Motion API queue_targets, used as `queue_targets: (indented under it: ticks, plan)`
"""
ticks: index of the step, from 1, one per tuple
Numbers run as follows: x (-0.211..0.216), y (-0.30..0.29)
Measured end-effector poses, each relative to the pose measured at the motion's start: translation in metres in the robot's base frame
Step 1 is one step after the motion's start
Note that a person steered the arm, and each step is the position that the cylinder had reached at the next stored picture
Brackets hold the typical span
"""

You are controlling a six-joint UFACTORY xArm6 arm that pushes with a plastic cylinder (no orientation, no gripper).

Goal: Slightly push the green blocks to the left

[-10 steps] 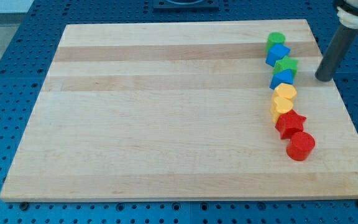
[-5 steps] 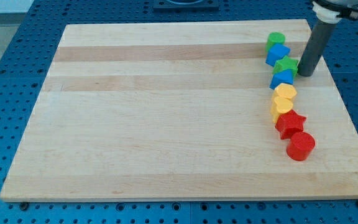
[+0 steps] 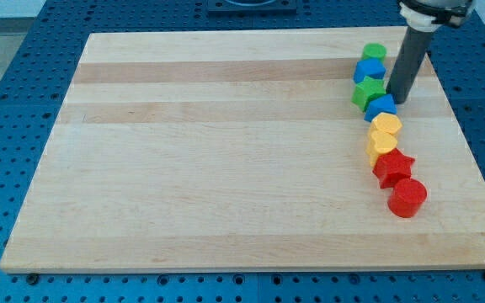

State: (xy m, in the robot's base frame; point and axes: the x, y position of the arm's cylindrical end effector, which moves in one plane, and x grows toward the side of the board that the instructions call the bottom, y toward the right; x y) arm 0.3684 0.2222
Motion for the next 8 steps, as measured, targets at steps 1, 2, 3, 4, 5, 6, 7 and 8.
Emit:
queue_targets:
  ticks: [1,2,3,4,5,6,7,8]
  plan:
    - [0.013,0.006]
    - [0.023,0.006]
    - [0.024,0.002]
    - [0.024,-0.004]
    - [0.024,-0.01]
    - [0.024,-0.013]
    - [0.024,-0.013]
    - [0.006,0.01]
